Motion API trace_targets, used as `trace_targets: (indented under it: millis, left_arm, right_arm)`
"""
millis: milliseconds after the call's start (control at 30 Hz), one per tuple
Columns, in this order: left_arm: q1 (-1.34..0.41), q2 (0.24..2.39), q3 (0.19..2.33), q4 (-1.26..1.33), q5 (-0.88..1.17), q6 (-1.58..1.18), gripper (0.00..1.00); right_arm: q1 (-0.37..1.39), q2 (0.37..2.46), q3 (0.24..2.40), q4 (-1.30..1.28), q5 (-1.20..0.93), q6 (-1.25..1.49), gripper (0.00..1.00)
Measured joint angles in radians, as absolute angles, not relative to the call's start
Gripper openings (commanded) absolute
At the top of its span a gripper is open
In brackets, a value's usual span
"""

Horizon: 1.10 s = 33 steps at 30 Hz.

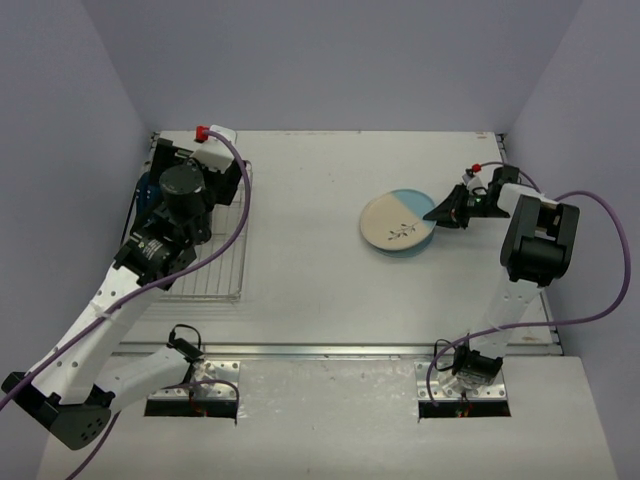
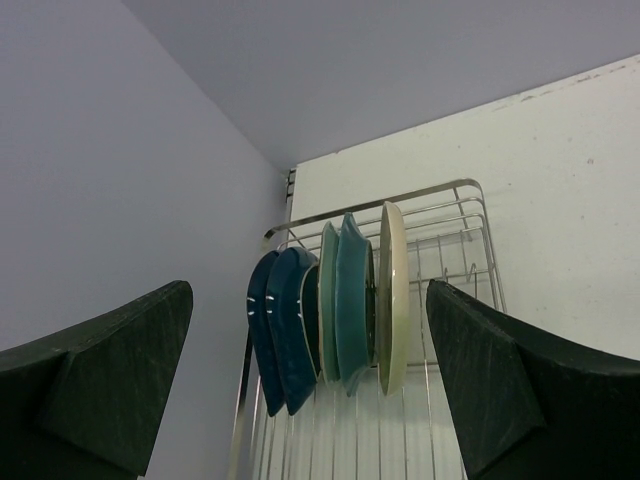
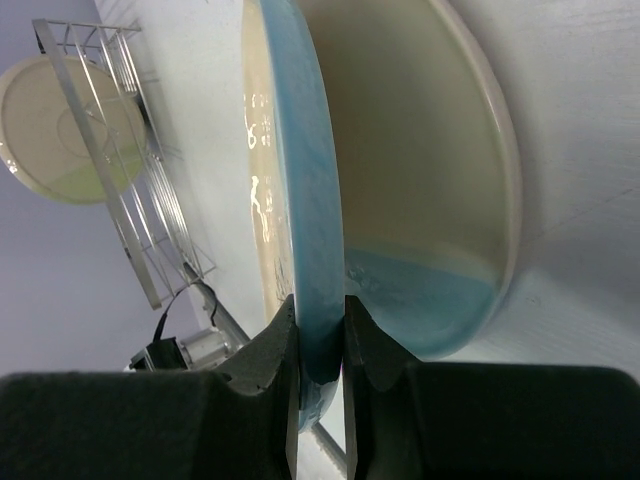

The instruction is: Unload the plates from the dish rack

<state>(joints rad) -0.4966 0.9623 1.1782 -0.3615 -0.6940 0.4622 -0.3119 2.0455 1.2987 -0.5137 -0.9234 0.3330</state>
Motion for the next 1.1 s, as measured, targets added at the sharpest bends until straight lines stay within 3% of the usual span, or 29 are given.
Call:
trace_targets:
  millis: [500,1100]
  left_arm:
    - [-0.489,0.978,1.178,-0.386,-0.669,0.435,1.00]
    - [-0.481,0.982,1.178,-0.394,-0.653,0.417,1.00]
  right_arm:
    - [-0.308,2.090,1.432,-0.685,-0.790,0.216,0.21]
    - [-0.223,2.090,1.477,-0.761,-0.390,0.135,0.42]
